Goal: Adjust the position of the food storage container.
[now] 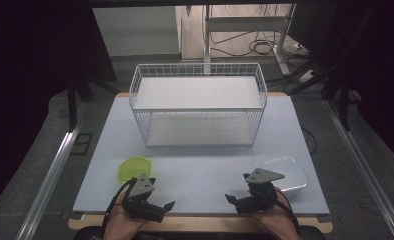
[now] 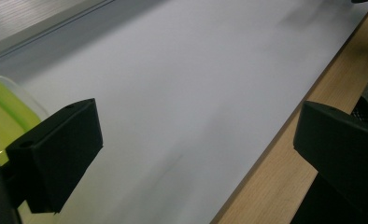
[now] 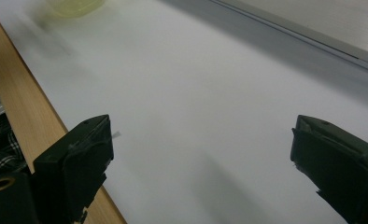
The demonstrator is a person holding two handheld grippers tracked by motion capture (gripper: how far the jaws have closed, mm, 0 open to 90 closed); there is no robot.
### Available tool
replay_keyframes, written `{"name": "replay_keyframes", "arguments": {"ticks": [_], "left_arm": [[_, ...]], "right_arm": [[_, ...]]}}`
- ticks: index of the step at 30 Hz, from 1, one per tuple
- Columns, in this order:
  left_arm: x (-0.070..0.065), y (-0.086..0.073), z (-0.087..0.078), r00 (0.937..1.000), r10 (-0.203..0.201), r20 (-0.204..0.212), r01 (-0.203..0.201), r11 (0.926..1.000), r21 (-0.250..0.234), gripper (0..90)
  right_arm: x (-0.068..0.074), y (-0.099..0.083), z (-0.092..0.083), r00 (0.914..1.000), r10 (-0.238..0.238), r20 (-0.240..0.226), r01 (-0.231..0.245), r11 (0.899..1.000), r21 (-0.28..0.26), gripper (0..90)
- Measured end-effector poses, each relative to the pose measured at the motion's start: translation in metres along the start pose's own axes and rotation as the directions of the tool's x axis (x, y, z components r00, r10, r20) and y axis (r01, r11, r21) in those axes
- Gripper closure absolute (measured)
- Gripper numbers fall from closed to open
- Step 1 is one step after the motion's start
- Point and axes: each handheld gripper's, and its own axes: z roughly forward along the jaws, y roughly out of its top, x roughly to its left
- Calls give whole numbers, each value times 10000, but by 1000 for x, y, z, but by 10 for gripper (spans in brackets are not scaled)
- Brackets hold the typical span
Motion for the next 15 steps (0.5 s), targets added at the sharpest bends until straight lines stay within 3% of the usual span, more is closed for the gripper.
{"name": "replay_keyframes", "arguments": {"ticks": [5,9,15], "left_arm": [[-3,-1,0,9990,329,-293,-328,9995,41,40],[0,-4,4,9996,190,-185,-187,9996,197,63],[-2,-5,5,9986,441,-276,-433,9986,287,69]], "right_arm": [[0,-3,2,9991,-418,52,417,9990,156,74],[0,-4,2,9992,-404,77,403,9991,109,84],[1,-4,3,9991,-422,108,420,9990,143,96]]}}
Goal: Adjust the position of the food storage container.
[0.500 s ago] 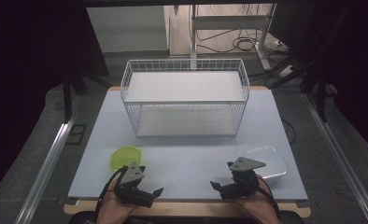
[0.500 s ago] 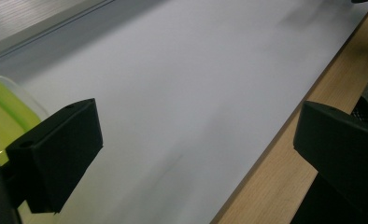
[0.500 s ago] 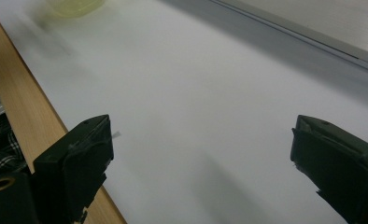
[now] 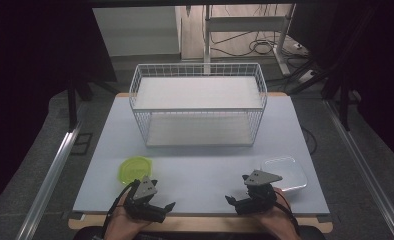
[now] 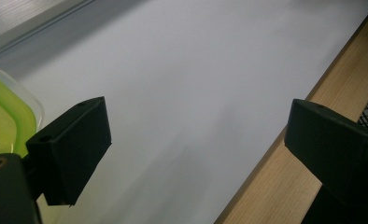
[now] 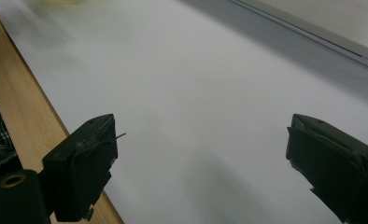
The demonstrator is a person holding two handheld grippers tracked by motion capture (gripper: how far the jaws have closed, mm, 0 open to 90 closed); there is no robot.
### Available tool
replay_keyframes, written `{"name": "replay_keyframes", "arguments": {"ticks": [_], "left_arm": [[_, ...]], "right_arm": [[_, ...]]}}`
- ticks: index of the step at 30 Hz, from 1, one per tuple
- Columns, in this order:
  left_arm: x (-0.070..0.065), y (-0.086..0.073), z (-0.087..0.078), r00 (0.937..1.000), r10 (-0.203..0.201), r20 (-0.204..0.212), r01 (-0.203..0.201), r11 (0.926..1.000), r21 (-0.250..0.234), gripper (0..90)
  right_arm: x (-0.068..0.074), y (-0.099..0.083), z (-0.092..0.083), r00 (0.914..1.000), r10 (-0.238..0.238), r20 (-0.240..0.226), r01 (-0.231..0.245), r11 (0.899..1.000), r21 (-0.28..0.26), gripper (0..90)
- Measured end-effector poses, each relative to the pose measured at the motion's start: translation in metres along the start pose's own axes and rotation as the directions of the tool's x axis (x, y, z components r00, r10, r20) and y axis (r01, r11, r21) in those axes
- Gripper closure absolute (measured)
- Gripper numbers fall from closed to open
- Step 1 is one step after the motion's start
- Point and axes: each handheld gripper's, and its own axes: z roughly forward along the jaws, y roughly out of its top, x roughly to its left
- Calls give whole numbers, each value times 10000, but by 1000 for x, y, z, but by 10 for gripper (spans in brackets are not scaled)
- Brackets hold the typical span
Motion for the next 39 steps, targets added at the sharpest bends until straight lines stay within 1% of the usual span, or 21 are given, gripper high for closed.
{"name": "replay_keyframes", "arguments": {"ticks": [7,12,13,14,15,16,17,18,20,22,25,27,28,29,30,31,32,33,37,38,39], "left_arm": [[1,-1,-3,9999,96,33,-95,9998,-185,129],[2,-1,-5,9999,-62,150,68,9992,-384,174],[3,0,-6,9996,-154,227,165,9986,-502,212],[3,0,-6,9996,-154,227,165,9986,-502,233],[5,1,-7,9986,-359,382,381,9976,-573,266],[5,1,-7,9986,-359,382,381,9976,-573,306],[6,2,-7,9980,-440,464,468,9969,-627,306],[7,3,-7,9976,-485,493,517,9965,-661,388],[8,6,-5,9987,-393,323,412,9972,-616,468],[11,8,-4,9992,-306,269,323,9974,-642,585],[19,11,-5,9989,-425,198,441,9952,-874,759],[26,14,-7,9987,-494,-127,480,9942,-964,836],[26,14,-7,9987,-494,-127,480,9942,-964,865],[35,16,-7,9966,-744,-341,707,9924,-1004,887],[35,16,-7,9966,-744,-341,707,9924,-1004,895],[42,19,-5,9920,-1183,-430,1134,9881,-1038,895],[42,19,-5,9920,-1183,-430,1134,9881,-1038,896],[45,20,-3,9902,-1321,-447,1266,9859,-1095,896],[51,23,3,9852,-1539,-762,1459,9842,-1008,896],[52,24,4,9832,-1588,-899,1502,9841,-950,896],[57,23,6,9790,-1728,-1083,1636,9825,-891,896]], "right_arm": [[0,1,-3,10000,38,67,-37,9999,-162,157],[1,3,-6,9998,173,1,-173,9998,-109,263],[2,3,-7,9998,165,-53,-166,9998,-68,303],[2,3,-7,9998,165,-53,-166,9998,-68,303],[3,3,-7,9999,120,-54,-120,9999,-15,325],[3,3,-7,9999,120,-54,-120,9999,-15,325],[3,3,-7,10000,89,-42,-89,10000,14,334],[4,3,-6,10000,56,-61,-56,10000,75,347],[5,4,-6,10000,41,-56,-41,10000,84,354],[5,4,-6,10000,27,-33,-27,9999,103,359],[5,4,-6,10000,-23,-66,24,9999,108,379],[5,4,-7,10000,-62,-64,62,9999,82,391],[5,4,-7,10000,-62,-64,62,9999,82,391],[5,4,-6,10000,-81,-57,81,9999,94,399],[5,4,-6,10000,-81,-57,81,9999,94,399],[5,4,-5,10000,-84,-20,85,9998,189,403],[5,4,-5,10000,-84,-20,85,9998,189,403],[5,4,-5,10000,-66,-1,66,9997,250,405],[4,3,-4,10000,-63,14,63,9996,266,412],[4,3,-4,10000,-63,14,63,9996,266,412],[5,4,-5,10000,-60,15,60,9997,244,415]]}}
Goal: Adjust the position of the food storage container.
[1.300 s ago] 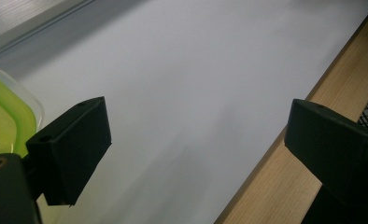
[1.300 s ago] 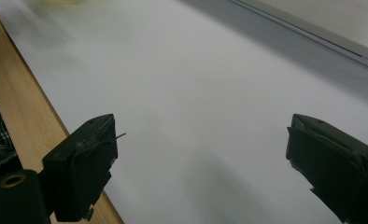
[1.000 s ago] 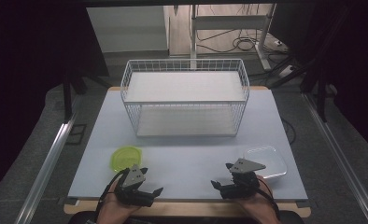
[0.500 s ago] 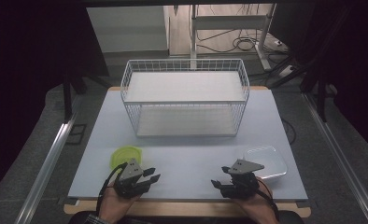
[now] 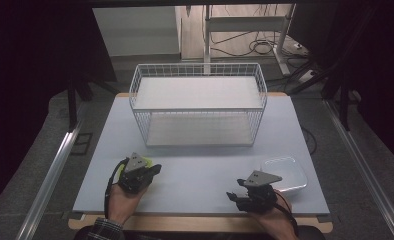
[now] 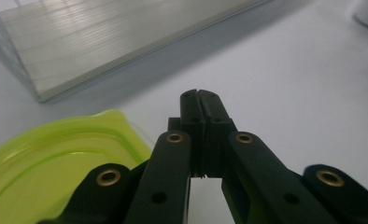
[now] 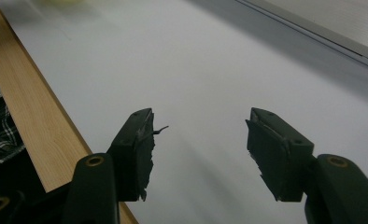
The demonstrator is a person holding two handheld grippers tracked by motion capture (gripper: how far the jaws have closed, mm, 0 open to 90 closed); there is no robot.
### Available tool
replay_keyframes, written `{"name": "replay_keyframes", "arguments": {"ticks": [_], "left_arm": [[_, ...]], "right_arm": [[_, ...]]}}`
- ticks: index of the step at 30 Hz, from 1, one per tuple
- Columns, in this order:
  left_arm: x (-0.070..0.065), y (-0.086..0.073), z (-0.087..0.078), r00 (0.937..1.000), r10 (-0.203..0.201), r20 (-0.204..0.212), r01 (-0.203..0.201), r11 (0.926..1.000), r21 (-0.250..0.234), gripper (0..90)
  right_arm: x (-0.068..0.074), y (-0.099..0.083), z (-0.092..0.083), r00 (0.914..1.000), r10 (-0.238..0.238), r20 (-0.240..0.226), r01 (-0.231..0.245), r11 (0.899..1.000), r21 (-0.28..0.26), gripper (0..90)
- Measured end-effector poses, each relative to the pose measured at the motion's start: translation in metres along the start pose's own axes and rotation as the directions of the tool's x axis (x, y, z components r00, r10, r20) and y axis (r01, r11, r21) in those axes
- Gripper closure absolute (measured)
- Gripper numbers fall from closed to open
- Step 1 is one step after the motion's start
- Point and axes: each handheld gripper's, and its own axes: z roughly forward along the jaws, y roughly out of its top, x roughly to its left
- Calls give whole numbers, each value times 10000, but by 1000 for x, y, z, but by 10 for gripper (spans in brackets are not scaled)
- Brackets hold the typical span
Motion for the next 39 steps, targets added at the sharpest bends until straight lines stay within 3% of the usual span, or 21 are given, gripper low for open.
{"name": "replay_keyframes", "arguments": {"ticks": [4,12,17,21,23,27,28,30,31,32,35,37,39], "left_arm": [[7,-1,4,9997,-105,-222,110,9997,226,896],[10,-2,3,9997,-203,-119,207,9991,362,897],[13,-3,-1,9987,-54,-506,82,9985,541,897],[22,-7,-9,9957,-87,-924,154,9973,724,897],[25,-8,-11,9958,-201,-889,264,9972,702,897],[21,-8,-13,9983,-291,-501,313,9985,447,895],[13,-7,-13,9998,-202,17,202,9997,155,884],[3,-6,-10,9991,-30,416,30,10000,9,794],[3,-6,-10,9991,-30,416,30,10000,9,751],[-2,-6,-7,9976,69,695,-69,10000,-1,751],[-18,-7,0,9903,567,1266,-593,9981,169,572],[-30,-10,3,9840,1007,1471,-1043,9944,167,485],[-35,-11,3,9818,1135,1524,-1165,9931,109,441]], "right_arm": [[0,0,-1,10000,-4,28,4,10000,-43,416],[0,0,-3,10000,11,98,-9,9999,-164,416],[-1,1,-7,9998,58,164,-52,9993,-374,416],[-2,0,-8,9998,97,151,-91,9992,-379,416],[-2,1,-8,9998,90,153,-84,9992,-380,416],[-3,0,-6,9999,128,92,-125,9996,-234,432],[-3,1,-6,9998,165,70,-164,9996,-211,448],[-4,1,-7,9998,200,39,-199,9996,-206,499],[-4,2,-8,9998,201,18,-201,9996,-222,532],[-4,2,-8,9998,201,18,-201,9996,-222,532],[-9,4,-15,9997,148,210,-142,9996,-263,639],[-15,5,-24,9984,223,518,-206,9993,-321,721],[-17,5,-27,9979,276,584,-253,9989,-404,748]]}}
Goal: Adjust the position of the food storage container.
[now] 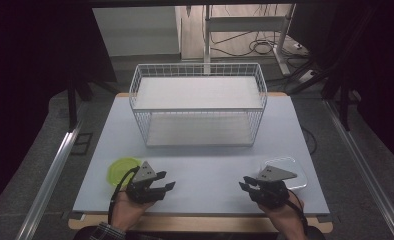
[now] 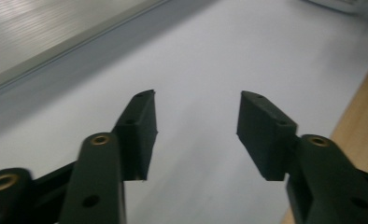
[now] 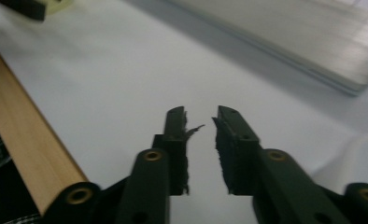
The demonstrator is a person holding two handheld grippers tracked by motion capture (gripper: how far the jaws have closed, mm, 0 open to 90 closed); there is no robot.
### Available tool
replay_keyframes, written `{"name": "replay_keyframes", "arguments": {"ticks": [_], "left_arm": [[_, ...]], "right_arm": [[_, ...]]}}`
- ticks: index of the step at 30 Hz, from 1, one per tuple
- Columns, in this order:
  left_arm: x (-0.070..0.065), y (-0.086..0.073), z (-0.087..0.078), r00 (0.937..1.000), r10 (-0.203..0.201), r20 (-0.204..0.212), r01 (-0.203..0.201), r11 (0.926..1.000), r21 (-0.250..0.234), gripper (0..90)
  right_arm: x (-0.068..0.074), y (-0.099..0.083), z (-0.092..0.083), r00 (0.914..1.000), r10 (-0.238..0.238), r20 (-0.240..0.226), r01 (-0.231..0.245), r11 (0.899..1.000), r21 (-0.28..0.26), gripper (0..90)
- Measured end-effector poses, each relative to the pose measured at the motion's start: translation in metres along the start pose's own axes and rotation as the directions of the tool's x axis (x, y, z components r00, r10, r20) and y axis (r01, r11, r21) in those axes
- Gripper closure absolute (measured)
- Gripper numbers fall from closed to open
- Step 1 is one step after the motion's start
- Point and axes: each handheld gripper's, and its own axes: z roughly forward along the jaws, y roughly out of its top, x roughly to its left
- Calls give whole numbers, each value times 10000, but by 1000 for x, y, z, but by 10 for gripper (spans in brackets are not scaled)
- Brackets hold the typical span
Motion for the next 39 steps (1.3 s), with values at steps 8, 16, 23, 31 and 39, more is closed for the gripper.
{"name": "replay_keyframes", "arguments": {"ticks": [8,16,23,31,39], "left_arm": [[-11,-7,6,9982,300,521,-300,9995,-16,330],[-15,-11,7,9966,538,629,-535,9986,-49,287],[-14,-12,9,9966,576,584,-569,9983,-128,255],[-14,-13,11,9970,597,494,-601,9982,55,252],[-15,-13,11,9960,685,573,-693,9975,127,250]], "right_arm": [[-31,-5,-30,9908,781,1108,-739,9964,-413,898],[-65,-20,-55,9566,1954,2162,-1831,9802,-757,898],[-91,-39,-73,9164,2733,2924,-2579,9619,-909,897],[-105,-52,-84,8848,3166,3420,-3047,9482,-896,897],[-115,-61,-85,8604,3321,3865,-3362,9399,-591,896]]}}
